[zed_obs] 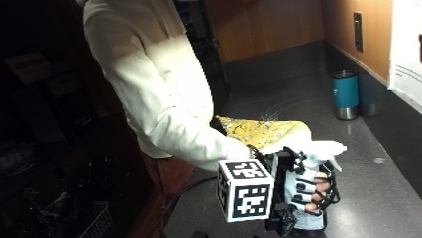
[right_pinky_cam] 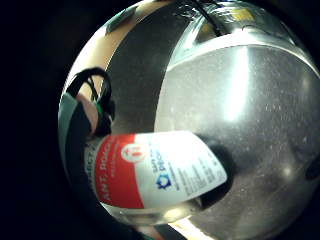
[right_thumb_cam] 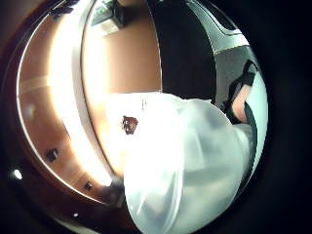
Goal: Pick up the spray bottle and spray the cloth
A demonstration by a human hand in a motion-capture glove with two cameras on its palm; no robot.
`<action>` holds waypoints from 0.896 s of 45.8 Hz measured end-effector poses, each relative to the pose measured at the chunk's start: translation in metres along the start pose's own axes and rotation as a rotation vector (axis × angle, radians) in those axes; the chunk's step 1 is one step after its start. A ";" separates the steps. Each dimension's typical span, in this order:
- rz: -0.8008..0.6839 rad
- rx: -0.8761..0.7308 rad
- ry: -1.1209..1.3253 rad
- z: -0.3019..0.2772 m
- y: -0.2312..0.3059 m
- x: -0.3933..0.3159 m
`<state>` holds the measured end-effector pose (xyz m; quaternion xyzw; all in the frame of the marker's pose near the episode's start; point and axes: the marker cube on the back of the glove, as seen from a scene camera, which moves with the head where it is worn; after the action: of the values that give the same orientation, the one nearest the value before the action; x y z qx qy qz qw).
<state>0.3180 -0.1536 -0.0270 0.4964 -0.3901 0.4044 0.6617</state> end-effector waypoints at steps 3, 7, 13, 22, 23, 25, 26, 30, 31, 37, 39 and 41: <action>-0.057 -0.110 0.056 0.003 0.005 -0.006; -0.138 -0.266 0.129 0.006 0.016 -0.023; -0.323 -0.557 0.333 0.006 0.046 -0.059; -0.526 -0.828 0.632 0.006 0.100 -0.096; -0.549 -0.848 0.670 0.006 0.108 -0.101; -0.595 -0.890 0.741 0.008 0.126 -0.108; -0.618 -0.911 0.775 0.008 0.135 -0.111; -0.698 -0.987 0.903 0.010 0.169 -0.121; -0.716 -1.002 0.933 0.011 0.178 -0.123; -0.817 -1.058 1.136 0.015 0.226 -0.132; -0.865 -1.076 1.198 0.016 0.241 -0.133; -0.925 -1.101 1.260 0.017 0.255 -0.134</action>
<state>0.0313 -0.1437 -0.0597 -0.0884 0.1370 0.0553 0.9851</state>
